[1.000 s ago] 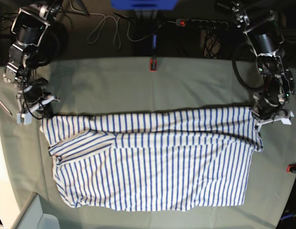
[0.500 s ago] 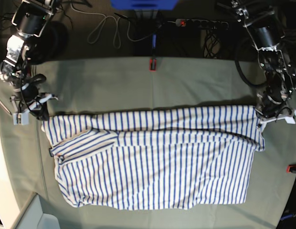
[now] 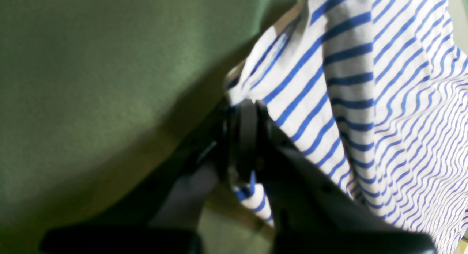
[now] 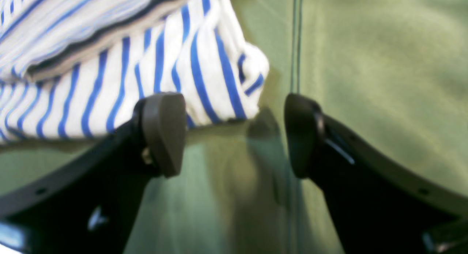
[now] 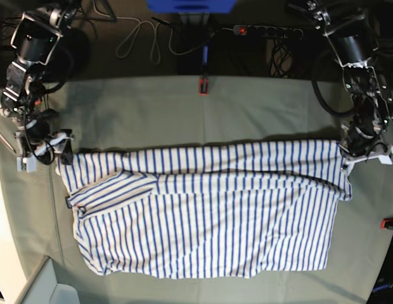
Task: Layout the t-shirt on the table in an organized manner, then fold the t-shirt properly
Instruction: 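Release the folded edge and reposition both grippers at the fold, then grasp the folded edge with both grippers and drag it away from the hem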
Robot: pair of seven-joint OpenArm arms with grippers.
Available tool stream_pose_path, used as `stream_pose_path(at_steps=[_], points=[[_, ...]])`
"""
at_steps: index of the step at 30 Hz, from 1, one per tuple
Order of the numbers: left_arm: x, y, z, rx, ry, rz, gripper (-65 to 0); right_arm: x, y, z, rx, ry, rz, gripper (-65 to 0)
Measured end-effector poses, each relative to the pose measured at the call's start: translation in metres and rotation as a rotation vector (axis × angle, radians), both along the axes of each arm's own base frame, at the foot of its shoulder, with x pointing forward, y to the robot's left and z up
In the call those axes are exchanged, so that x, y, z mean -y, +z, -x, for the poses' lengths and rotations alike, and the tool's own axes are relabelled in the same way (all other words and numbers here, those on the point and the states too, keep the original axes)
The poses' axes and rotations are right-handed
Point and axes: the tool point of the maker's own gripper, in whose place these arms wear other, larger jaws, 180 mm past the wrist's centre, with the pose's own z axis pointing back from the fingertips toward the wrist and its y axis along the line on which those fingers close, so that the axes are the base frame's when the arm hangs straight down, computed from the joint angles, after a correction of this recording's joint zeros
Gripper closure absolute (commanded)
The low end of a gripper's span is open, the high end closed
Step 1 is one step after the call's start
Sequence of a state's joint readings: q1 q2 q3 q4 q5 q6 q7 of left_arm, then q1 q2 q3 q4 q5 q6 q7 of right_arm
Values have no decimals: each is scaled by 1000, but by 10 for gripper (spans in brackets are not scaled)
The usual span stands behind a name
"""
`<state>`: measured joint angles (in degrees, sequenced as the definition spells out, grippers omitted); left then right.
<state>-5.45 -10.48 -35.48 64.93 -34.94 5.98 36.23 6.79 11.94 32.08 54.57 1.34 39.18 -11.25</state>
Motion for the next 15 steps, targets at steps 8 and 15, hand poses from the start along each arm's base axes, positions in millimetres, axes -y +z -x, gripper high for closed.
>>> stream_pose_path(at_steps=[8,15], points=[[0,0,-1,2,0,0,-1,-6,-11,-2,-9,-17,-52,-302],[0,0,-1,2,0,1,-1,-8,-14,1,-24,-13,-54,0]])
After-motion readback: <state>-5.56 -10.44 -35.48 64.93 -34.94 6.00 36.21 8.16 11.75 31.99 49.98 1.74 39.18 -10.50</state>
